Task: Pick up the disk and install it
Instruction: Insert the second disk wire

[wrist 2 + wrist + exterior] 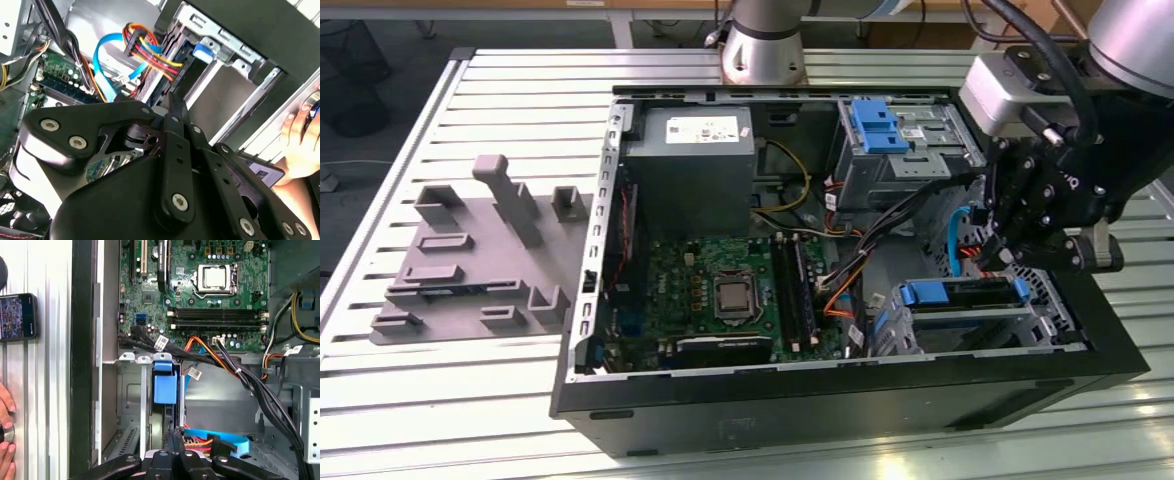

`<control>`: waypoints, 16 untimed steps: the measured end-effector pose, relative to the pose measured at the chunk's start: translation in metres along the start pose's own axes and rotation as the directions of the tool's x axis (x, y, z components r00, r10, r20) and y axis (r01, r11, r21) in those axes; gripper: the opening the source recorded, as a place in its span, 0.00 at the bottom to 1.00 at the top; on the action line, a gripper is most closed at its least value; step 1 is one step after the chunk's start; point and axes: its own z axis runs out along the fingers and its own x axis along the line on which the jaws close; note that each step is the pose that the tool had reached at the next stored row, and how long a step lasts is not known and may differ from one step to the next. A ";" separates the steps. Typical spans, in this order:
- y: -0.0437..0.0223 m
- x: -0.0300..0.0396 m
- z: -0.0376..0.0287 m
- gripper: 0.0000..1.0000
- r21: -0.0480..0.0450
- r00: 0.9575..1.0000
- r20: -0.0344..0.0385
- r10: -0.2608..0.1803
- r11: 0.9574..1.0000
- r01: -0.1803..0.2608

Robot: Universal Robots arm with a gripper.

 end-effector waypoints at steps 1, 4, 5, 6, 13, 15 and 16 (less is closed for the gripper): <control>0.0016 0.0000 0.0000 0.11 0.000 1.000 0.000 0.000 1.000 0.000; 0.0035 0.0002 -0.0019 0.11 0.000 1.000 0.000 0.000 1.000 0.000; 0.0036 0.0002 -0.0042 0.11 0.000 1.000 0.000 0.000 1.000 0.000; 0.0036 0.0003 -0.0069 0.11 0.000 1.000 0.000 0.000 1.000 0.000; 0.0038 -0.0003 -0.0218 0.11 0.000 1.000 0.000 0.000 1.000 0.000; 0.0039 -0.0022 -0.0226 0.11 0.000 1.000 0.000 0.000 1.000 0.000; 0.0039 -0.0033 -0.0241 0.11 0.000 1.000 0.000 0.000 1.000 0.000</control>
